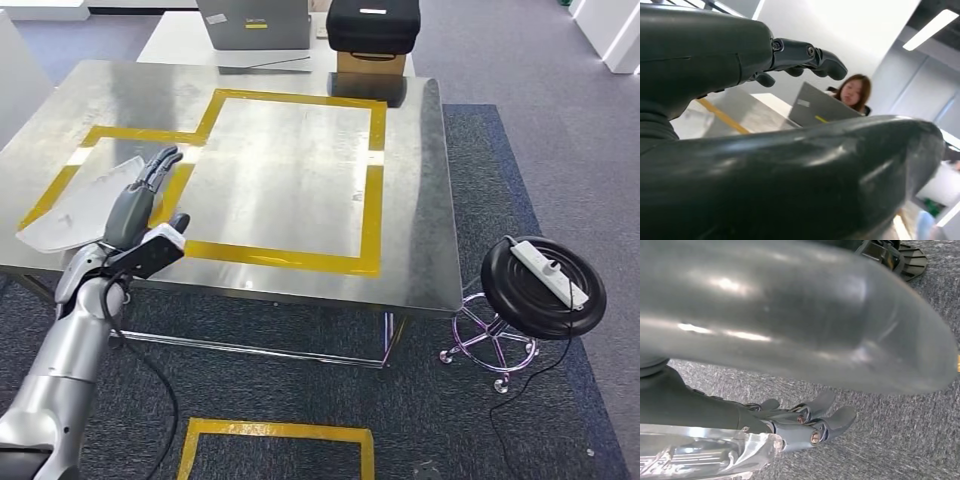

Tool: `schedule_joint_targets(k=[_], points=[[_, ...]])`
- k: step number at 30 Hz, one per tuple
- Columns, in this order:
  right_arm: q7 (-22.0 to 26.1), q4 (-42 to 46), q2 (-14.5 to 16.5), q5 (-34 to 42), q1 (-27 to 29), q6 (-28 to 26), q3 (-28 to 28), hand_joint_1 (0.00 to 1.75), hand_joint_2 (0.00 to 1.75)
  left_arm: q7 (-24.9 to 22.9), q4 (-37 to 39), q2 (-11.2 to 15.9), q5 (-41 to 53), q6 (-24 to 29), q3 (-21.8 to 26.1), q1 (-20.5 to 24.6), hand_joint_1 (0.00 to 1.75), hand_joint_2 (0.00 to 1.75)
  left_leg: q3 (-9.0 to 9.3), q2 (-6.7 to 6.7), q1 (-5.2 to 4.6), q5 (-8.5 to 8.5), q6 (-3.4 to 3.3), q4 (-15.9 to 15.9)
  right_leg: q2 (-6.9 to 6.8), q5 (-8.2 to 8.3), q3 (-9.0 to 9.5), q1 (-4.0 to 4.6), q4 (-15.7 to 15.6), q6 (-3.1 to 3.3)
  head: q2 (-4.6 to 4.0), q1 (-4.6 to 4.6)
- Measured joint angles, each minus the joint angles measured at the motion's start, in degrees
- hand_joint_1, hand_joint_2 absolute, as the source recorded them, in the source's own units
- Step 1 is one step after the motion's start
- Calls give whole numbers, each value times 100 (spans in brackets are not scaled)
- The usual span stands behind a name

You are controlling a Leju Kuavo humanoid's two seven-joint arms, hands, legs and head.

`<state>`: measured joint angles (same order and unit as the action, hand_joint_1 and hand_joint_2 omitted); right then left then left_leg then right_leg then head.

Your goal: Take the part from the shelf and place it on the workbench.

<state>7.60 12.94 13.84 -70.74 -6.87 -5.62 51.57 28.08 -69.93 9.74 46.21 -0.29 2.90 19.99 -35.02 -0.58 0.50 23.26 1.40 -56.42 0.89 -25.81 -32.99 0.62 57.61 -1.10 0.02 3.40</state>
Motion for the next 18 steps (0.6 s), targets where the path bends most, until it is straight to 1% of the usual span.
schedule_joint_targets(k=[4,8,12,16,18], points=[[27,0,0,38,10,-18,25,0,0,207,-670,-5,-175,55,-209,-674,0,0,0,1,0,6,1,0,-1,-7,0,-1,-1,-1,0,0],[32,1,0,45,13,-26,44,0,0,251,-979,-5,-188,118,-301,-1075,0,0,0,1,0,7,1,0,-4,-8,0,0,-2,-3,0,1],[44,2,-1,54,13,-36,46,0,0,259,-1111,-4,-219,119,-344,-1218,0,175,1,0,1,7,1,0,-4,-8,3,1,-1,-3,0,0],[60,1,-2,55,13,-41,50,0,0,273,-1132,-6,-152,210,-353,-1363,0,0,3,0,1,6,2,0,-4,-8,4,1,-1,-3,0,0],[60,2,-2,47,10,-40,51,0,0,273,-1131,-5,-71,284,-358,-1422,0,0,3,0,1,6,2,0,-5,-8,3,1,-1,-3,0,-1]])
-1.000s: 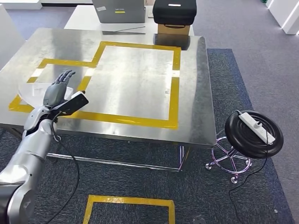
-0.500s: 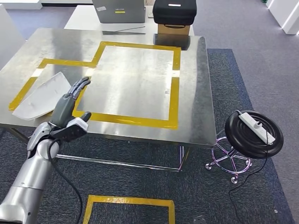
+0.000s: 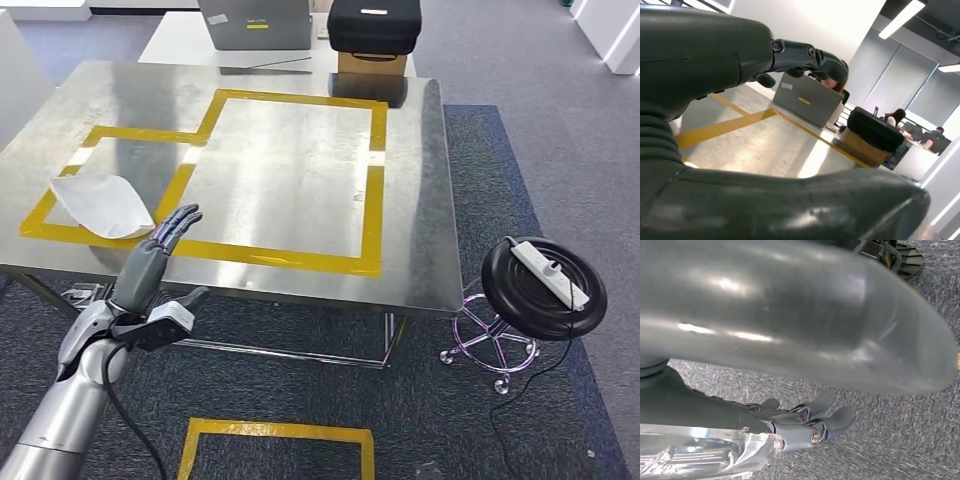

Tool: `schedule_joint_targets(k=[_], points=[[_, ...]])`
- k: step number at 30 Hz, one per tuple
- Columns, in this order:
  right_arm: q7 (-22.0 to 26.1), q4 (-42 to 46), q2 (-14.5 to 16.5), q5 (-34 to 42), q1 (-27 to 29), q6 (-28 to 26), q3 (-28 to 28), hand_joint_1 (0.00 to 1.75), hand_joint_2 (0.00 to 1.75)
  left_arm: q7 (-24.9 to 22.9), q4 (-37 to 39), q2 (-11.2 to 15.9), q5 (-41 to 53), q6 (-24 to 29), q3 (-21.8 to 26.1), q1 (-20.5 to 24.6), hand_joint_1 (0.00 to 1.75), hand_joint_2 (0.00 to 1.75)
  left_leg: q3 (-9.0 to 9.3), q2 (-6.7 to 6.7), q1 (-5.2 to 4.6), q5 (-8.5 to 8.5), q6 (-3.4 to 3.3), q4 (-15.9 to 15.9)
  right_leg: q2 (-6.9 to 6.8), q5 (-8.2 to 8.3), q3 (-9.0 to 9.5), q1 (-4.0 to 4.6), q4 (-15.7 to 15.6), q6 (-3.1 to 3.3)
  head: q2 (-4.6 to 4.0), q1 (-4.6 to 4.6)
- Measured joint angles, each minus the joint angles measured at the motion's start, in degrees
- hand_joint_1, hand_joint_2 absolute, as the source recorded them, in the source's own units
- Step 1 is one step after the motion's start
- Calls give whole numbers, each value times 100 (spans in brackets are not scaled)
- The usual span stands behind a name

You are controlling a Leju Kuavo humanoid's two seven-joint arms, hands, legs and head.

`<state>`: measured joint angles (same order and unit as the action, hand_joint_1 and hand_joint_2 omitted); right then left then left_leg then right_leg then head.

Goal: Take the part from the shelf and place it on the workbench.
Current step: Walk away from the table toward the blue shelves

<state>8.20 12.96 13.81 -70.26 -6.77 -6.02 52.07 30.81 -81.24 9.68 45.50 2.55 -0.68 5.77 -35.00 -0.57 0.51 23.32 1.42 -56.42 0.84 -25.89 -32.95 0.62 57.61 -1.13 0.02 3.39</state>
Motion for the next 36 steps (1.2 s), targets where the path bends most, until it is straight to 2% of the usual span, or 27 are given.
schedule_joint_targets(k=[10,14,16,17,18,20,21,22,23,25,26,27,28,30,31,32,33,35,36], points=[[0,0,0,-3,-2,8,2,0,0,-1,-1,0,2,-2,-16,-52,0,0,0,0,0,0,0,0,0,0,0,0,0,0,0,1],[-1,-2,2,-2,1,26,8,0,0,-61,-7,5,-36,-51,-43,-107,0,0,1,-2,-28,9,-88,-11,0,29,17,-24,-36,-61,0,4],[-2,-1,1,-3,0,27,11,0,0,-91,-25,6,-53,-77,-56,-112,0,0,28,15,6,-50,-120,65,-5,-27,-11,-21,14,-95,0,-1],[-2,0,1,-3,-1,27,13,0,0,-104,-37,5,-58,-87,-66,-113,0,0,40,27,28,-76,-132,104,-11,-146,-71,-23,155,-121,0,-8],[-2,1,0,-3,-1,27,15,0,0,-114,-48,3,-62,-94,-77,-118,0,0,49,40,49,-93,-137,132,-18,-333,-180,-34,423,-148,0,-16],[-3,1,0,-4,2,27,22,0,0,-129,-62,1,-70,-99,-103,-141,0,0,41,54,62,-103,-133,136,-27,-743,-481,-74,1186,-214,0,-27],[-4,1,-1,-5,7,27,28,0,0,-134,-64,-1,-72,-101,-116,-158,0,0,35,59,72,-111,-120,134,-29,-843,-590,-98,1480,-246,0,-26],[-4,1,-2,-5,11,27,35,0,0,-137,-66,-3,-74,-103,-130,-172,0,0,26,62,89,-121,-100,132,-31,-831,-610,-121,1579,-280,0,-25],[-4,1,-3,-5,13,27,42,0,0,-139,-66,-4,-74,-104,-140,-181,0,0,15,63,115,-134,-72,126,-35,-713,-515,-148,1439,-316,0,-26],[-4,-1,0,-8,3,27,49,0,0,-142,-86,-6,-75,-104,-151,-193,0,0,-16,54,168,-156,20,99,-52,-390,-76,-220,662,-419,0,-36],[-4,-2,5,-10,-4,27,51,0,0,-144,-110,-2,-77,-104,-154,-198,0,0,-33,48,182,-168,75,83,-40,-266,114,-243,339,-433,0,-46],[-4,-3,9,-12,-10,27,54,0,0,-146,-137,2,-80,-103,-157,-201,0,0,-46,40,182,-184,131,64,-28,-213,223,-260,140,-414,0,-54],[-4,-4,13,-13,-18,28,57,0,0,-149,-159,6,-84,-103,-161,-206,0,0,-58,33,176,-211,183,56,-6,-209,236,-258,99,-359,0,-57],[-4,-4,11,-14,-24,27,65,0,0,-153,-178,8,-91,-102,-172,-215,0,0,-74,27,187,-269,273,68,23,-172,159,-241,154,-191,0,-41],[-4,-4,10,-15,-25,27,68,0,0,-155,-179,10,-92,-102,-175,-222,0,0,-101,32,199,-235,301,49,26,-142,118,-232,166,-120,0,-30],[-4,-4,9,-15,-23,27,71,0,0,-156,-180,11,-93,-102,-179,-226,0,0,-157,37,201,-112,312,-56,24,-102,74,-227,165,-57,0,-19],[-4,-4,9,-16,-22,27,74,0,0,-156,-181,13,-94,-102,-182,-229,0,0,-259,42,195,101,309,-292,20,-54,20,-219,159,3,0,-7],[-4,-4,9,-17,-21,27,75,0,0,-156,-186,16,-94,-102,-186,-233,0,0,-536,45,158,637,285,-1076,12,37,-107,-180,159,76,0,11],[-4,-4,9,-19,-19,27,75,0,0,-156,-187,17,-94,-102,-188,-239,0,0,-638,44,142,815,271,-1439,8,83,-174,-156,160,95,0,17]])
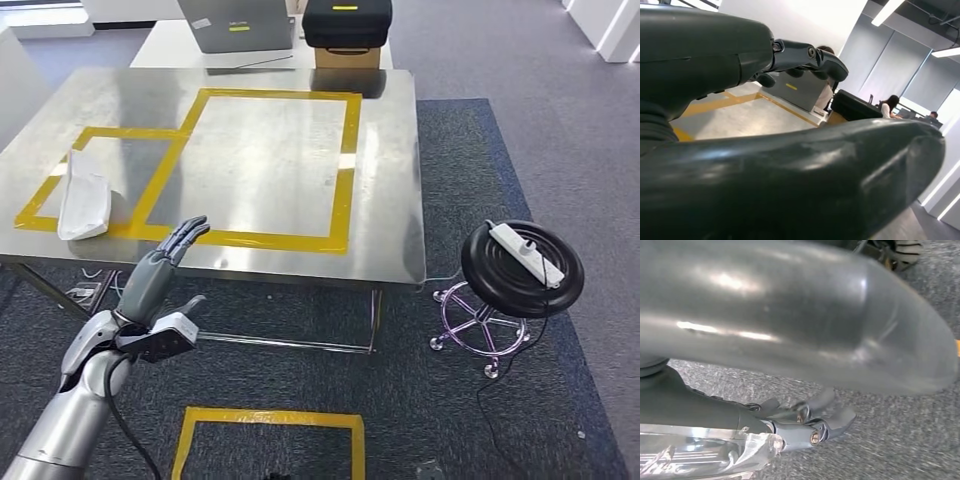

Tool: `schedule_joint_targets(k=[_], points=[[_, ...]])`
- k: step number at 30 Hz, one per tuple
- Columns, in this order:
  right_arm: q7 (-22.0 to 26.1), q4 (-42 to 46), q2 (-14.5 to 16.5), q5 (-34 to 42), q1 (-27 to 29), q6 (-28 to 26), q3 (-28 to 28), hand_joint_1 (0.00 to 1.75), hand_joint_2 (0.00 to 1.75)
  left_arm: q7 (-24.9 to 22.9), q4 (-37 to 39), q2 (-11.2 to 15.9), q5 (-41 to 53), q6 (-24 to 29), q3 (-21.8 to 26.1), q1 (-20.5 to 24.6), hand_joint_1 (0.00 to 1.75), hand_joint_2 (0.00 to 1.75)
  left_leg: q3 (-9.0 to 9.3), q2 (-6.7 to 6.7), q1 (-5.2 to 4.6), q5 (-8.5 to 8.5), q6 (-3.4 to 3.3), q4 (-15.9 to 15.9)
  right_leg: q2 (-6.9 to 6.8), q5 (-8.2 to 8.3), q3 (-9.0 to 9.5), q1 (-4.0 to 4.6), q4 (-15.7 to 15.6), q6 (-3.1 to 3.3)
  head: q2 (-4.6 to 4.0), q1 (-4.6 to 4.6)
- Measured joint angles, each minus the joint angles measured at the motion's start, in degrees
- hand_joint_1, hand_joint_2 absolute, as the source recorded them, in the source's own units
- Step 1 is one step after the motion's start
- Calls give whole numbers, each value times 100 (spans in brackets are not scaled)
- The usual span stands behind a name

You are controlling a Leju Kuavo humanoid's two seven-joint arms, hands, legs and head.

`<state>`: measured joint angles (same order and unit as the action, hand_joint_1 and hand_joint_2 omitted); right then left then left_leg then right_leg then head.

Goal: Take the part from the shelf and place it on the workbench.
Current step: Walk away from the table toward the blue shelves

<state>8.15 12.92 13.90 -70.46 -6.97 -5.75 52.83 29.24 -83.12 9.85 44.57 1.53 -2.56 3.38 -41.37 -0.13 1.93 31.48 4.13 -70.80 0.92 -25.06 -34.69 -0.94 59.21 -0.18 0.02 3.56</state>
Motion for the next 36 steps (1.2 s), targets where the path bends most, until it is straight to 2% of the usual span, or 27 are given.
schedule_joint_targets(k=[1,2,3,5,6,7,10,11,12,14,15,16,17,18,19,21,22,23,25,26,28,30,31,32,33,34,36], points=[[0,0,0,-2,3,0,0,0,0,0,-1,1,0,0,-3,-7,0,0,-20,0,-14,65,-20,-207,-3,46,-64,23,1,8,0,3],[0,0,0,-3,4,0,0,0,0,0,-1,1,0,0,-7,-13,0,0,62,0,-28,21,-48,-212,-3,92,-125,41,2,9,0,2],[0,0,0,-3,4,0,0,0,0,0,-3,1,0,0,-10,-16,0,0,254,0,-43,-98,-82,-8,-1,138,-180,54,3,4,0,3],[-1,0,0,-4,1,0,0,0,0,0,-21,1,0,1,-16,-7,0,0,840,-1,-79,-282,-151,755,4,224,-265,76,8,-25,0,9],[-1,0,0,-4,-1,1,0,0,0,0,-37,1,0,1,-20,1,0,0,1076,-3,-96,-304,-174,1097,5,270,-296,86,8,-49,1,11],[-1,0,0,-4,-2,2,0,0,0,0,-52,1,0,2,-23,6,0,0,1216,-5,-113,-294,-195,1326,3,319,-319,93,0,-78,1,16],[-1,0,0,1,16,11,4,0,0,-2,-67,-1,3,1,-33,-6,0,0,1181,0,-132,-366,-290,1459,-5,421,-369,84,-51,-186,0,17],[-3,-1,0,5,26,14,7,0,0,-5,-67,-2,8,-1,-38,-6,0,0,1145,6,-126,-416,-333,1469,-13,327,-407,79,17,-221,0,6],[-4,-1,0,9,31,17,9,0,0,-10,-68,-4,13,-3,-44,1,0,0,1101,13,-117,-468,-370,1478,-21,138,-473,77,198,-251,0,-3],[-7,-1,0,16,20,22,14,0,0,-19,-68,-5,29,-8,-59,13,0,0,996,22,-124,-563,-414,1475,-37,-406,-670,75,900,-286,0,-26],[-7,-1,-1,19,11,24,17,0,0,-24,-68,-6,33,-12,-68,17,0,0,935,26,-134,-611,-423,1473,-38,-603,-751,77,1268,-291,0,-27],[-7,-1,-3,23,6,25,20,0,0,-28,-67,-7,37,-16,-77,19,0,0,873,28,-145,-660,-428,1469,-39,-686,-764,82,1507,-286,0,-29],[-8,0,-4,27,5,25,22,0,0,-32,-67,-7,37,-19,-84,20,0,0,814,29,-155,-706,-430,1467,-39,-651,-677,90,1538,-270,0,-29],[-8,0,-6,30,4,26,25,0,0,-37,-66,-8,37,-20,-88,23,0,0,761,29,-164,-751,-430,1465,-38,-531,-478,102,1344,-244,0,-28],[-9,0,-7,31,-1,26,26,0,0,-41,-66,-8,37,-20,-91,28,0,0,718,28,-170,-793,-425,1464,-38,-394,-183,120,970,-205,0,-28],[-8,2,-10,30,-26,25,26,0,0,-46,-66,-8,37,-20,-94,42,0,0,657,29,-184,-872,-390,1463,-43,-296,388,160,146,-125,0,-22],[-8,3,-11,30,-37,25,26,0,0,-48,-66,-9,37,-21,-97,51,0,0,640,31,-183,-913,-363,1465,-43,-303,535,180,-104,-97,0,-23],[-8,4,-15,30,-44,24,27,0,0,-50,-66,-10,37,-21,-103,57,0,0,627,34,-176,-954,-330,1472,-42,-319,581,197,-213,-77,0,-22],[-8,3,-20,31,-43,24,30,0,0,-53,-66,-8,37,-21,-120,65,0,0,603,32,-159,-1011,-263,1485,-44,-231,528,195,-261,-29,0,-32],[-9,3,-22,31,-46,24,33,0,0,-57,-66,-3,36,-20,-129,66,0,0,568,26,-156,-937,-230,1440,-48,-171,499,182,-286,8,0,-30],[-9,2,-22,30,-59,25,36,0,0,-70,-66,9,35,-20,-143,72,0,0,406,15,-145,-507,-172,1028,-59,-34,406,149,-326,58,0,-9],[-9,2,-22,30,-62,26,39,0,0,-84,-64,14,35,-20,-161,73,0,0,187,13,-126,-14,-115,291,-60,85,250,144,-322,69,0,20],[-10,2,-23,30,-59,26,43,0,0,-87,-62,14,35,-20,-169,70,0,0,138,14,-114,75,-89,14,-61,142,171,141,-315,65,0,23],[-10,2,-24,29,-58,26,46,0,0,-87,-61,14,35,-20,-176,68,0,0,169,14,-100,42,-65,-103,-63,197,92,134,-305,54,0,26],[-11,2,-24,28,-58,27,50,0,0,-87,-60,14,35,-20,-181,68,0,0,297,14,-82,-87,-40,-25,-63,249,18,122,-291,36,0,26],[-11,2,-24,28,-60,27,54,0,0,-87,-60,15,35,-20,-186,72,0,0,518,14,-58,-251,-10,232,-62,294,-53,103,-269,7,0,27],[-10,8,-34,27,-65,27,59,0,0,-89,-60,12,34,-19,-204,94,0,0,1047,-6,-23,-384,35,967,-50,366,-186,92,-206,-69,1,45]])
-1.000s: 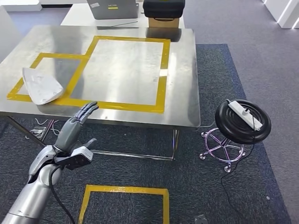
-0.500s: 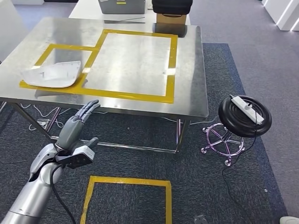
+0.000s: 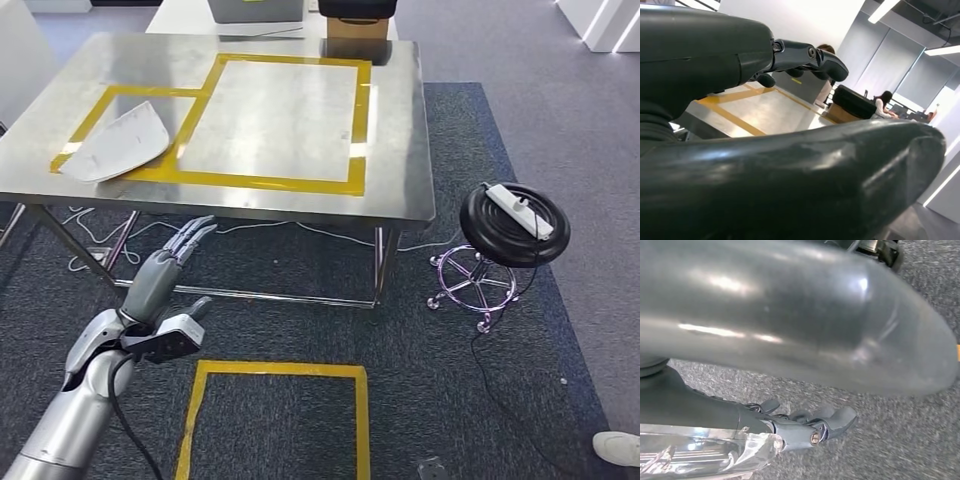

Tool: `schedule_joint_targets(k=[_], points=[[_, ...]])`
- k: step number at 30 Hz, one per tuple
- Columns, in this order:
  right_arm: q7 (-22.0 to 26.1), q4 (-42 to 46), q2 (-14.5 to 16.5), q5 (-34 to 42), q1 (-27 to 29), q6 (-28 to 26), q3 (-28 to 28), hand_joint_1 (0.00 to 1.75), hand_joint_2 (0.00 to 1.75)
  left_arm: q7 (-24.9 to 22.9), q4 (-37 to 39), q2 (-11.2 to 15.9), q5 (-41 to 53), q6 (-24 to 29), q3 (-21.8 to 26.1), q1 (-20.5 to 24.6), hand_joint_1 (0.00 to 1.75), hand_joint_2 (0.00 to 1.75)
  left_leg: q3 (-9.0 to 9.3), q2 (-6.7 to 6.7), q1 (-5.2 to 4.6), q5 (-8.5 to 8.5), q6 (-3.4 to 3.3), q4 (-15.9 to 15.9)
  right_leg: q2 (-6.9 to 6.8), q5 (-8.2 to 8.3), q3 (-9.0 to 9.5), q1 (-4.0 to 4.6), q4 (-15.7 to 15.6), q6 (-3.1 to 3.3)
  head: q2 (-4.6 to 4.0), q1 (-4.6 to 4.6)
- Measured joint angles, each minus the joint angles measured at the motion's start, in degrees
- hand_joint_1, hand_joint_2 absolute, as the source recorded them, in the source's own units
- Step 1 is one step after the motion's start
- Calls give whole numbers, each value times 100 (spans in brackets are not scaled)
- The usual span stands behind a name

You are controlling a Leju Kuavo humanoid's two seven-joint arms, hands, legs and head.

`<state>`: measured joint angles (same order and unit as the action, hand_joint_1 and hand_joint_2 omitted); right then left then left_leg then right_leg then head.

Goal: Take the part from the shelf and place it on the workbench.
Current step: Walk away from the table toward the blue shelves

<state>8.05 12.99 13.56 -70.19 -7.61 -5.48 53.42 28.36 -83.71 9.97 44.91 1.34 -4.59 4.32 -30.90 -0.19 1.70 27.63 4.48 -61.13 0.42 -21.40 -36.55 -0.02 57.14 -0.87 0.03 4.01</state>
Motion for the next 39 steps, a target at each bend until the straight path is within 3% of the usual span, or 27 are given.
schedule_joint_targets(k=[2,4,5,7,9,10,11,12,13,14,16,18,20,21,22,24,25,26,27,29,30,32,34,38,39], points=[[1,5,-10,-1,-5,-2,3,0,0,-2,1,-2,-2,0,-22,21,0,0,239,-24,-11,61,-76,443,11,93,-99,7,41,-76,0,10],[0,5,-11,-2,16,-3,4,0,0,-3,4,-2,-2,-1,-37,19,0,0,168,-19,-42,31,-236,490,11,188,-152,-20,27,-145,-1,3],[-2,4,-12,-2,37,-3,4,0,0,-4,5,-2,-2,-1,-41,15,0,0,118,-11,-52,-18,-303,484,6,137,-190,-35,58,-174,-1,-1],[-5,3,-12,-3,63,-3,5,0,0,-5,8,-3,-2,-1,-45,16,0,0,2,7,-60,-131,-409,486,-2,-284,-339,-48,457,-215,-1,-28],[-7,4,-12,-4,60,-3,7,0,0,-5,9,-2,-1,-1,-47,16,0,0,-138,15,-90,-248,-457,483,-5,-858,-539,-46,1252,-226,-1,-52],[-7,4,-12,-4,56,-3,7,0,0,-5,10,-2,-1,-1,-48,15,0,0,-213,17,-108,-308,-468,482,-5,-1011,-588,-44,1590,-220,-1,-57],[-7,4,-12,-4,57,-2,7,0,0,-5,11,-2,-1,-2,-48,12,0,0,-286,19,-125,-366,-474,480,-5,-1038,-557,-38,1764,-203,-1,-57],[-7,3,-12,-4,59,-2,7,0,0,-5,12,-3,-1,-2,-48,10,0,0,-356,18,-141,-422,-477,479,-4,-948,-417,-25,1723,-173,-1,-57],[-7,4,-13,-4,56,-2,8,0,0,-5,13,-3,-1,-2,-48,8,0,0,-420,17,-155,-478,-476,478,-4,-807,-174,-1,1480,-128,-1,-57],[-7,5,-14,-4,46,-3,10,0,0,-5,13,-2,-2,-2,-49,8,0,0,-473,16,-162,-532,-470,477,-3,-709,145,34,1086,-67,-1,-56],[-4,9,-20,-5,13,-4,13,0,0,-5,11,1,-3,-1,-50,12,0,0,-541,20,-173,-634,-431,480,-7,-701,716,93,280,22,-1,-50],[-1,10,-23,-7,-4,-4,14,0,0,-5,11,3,-4,-1,-50,22,0,0,-566,30,-159,-734,-366,502,-9,-750,873,130,-47,44,-1,-56],[-3,10,-22,-6,6,-3,17,0,0,-5,11,7,-5,-1,-53,20,0,0,-599,27,-147,-760,-296,514,-16,-635,801,118,-104,83,-1,-72],[-5,10,-22,-7,6,-2,20,0,0,-5,12,14,-5,-1,-54,16,0,0,-645,21,-148,-638,-265,441,-23,-556,762,103,-134,115,-1,-67],[-6,10,-22,-7,5,-2,22,0,0,-5,13,25,-6,-1,-55,12,0,0,-716,14,-146,-410,-234,260,-28,-469,709,84,-164,141,-1,-62],[-6,10,-23,-7,1,-1,24,0,0,-5,14,39,-5,-1,-56,10,0,0,-898,11,-128,160,-178,-393,-29,-337,561,79,-168,164,-1,-46],[-6,10,-23,-7,7,0,24,0,0,-5,15,42,-5,-1,-57,7,0,0,-972,11,-118,312,-149,-754,-31,-279,478,78,-165,162,-1,-44],[-7,10,-23,-8,15,1,24,0,0,-6,17,43,-5,-1,-58,3,0,0,-1000,11,-106,307,-122,-1012,-35,-221,393,75,-160,158,0,-44],[-7,10,-23,-8,21,1,25,0,0,-6,20,44,-5,-1,-59,1,0,0,-966,11,-93,177,-96,-1129,-39,-163,306,70,-150,147,-1,-44],[-7,10,-23,-8,21,1,26,0,0,-7,22,45,-5,-1,-60,1,0,0,-618,13,-52,-170,-45,-796,-43,-66,147,51,-102,102,-1,-42],[-5,10,-23,-8,18,1,26,0,0,-8,22,45,-5,1,-61,6,0,0,-324,13,-34,-202,-24,-411,-41,-36,74,51,-57,72,-1,-34],[2,11,-25,-7,12,0,26,0,0,-20,22,43,0,15,-63,17,0,0,134,7,-25,-33,-84,281,-34,23,-39,62,36,6,-1,-24],[8,12,-26,-5,19,-1,26,0,0,-38,22,42,8,42,-65,9,0,0,219,3,-52,75,-200,506,-28,72,-96,60,57,-27,-1,-24],[10,12,-27,-4,46,-1,26,0,0,-73,24,37,30,113,-65,-20,0,0,180,2,-90,12,-299,513,-27,117,-125,46,-7,178,-1,-41],[10,12,-27,-4,46,-2,26,0,0,-90,24,36,43,133,-65,-23,0,0,170,2,-102,-4,-322,513,-27,157,-117,40,-29,174,-1,-42]])
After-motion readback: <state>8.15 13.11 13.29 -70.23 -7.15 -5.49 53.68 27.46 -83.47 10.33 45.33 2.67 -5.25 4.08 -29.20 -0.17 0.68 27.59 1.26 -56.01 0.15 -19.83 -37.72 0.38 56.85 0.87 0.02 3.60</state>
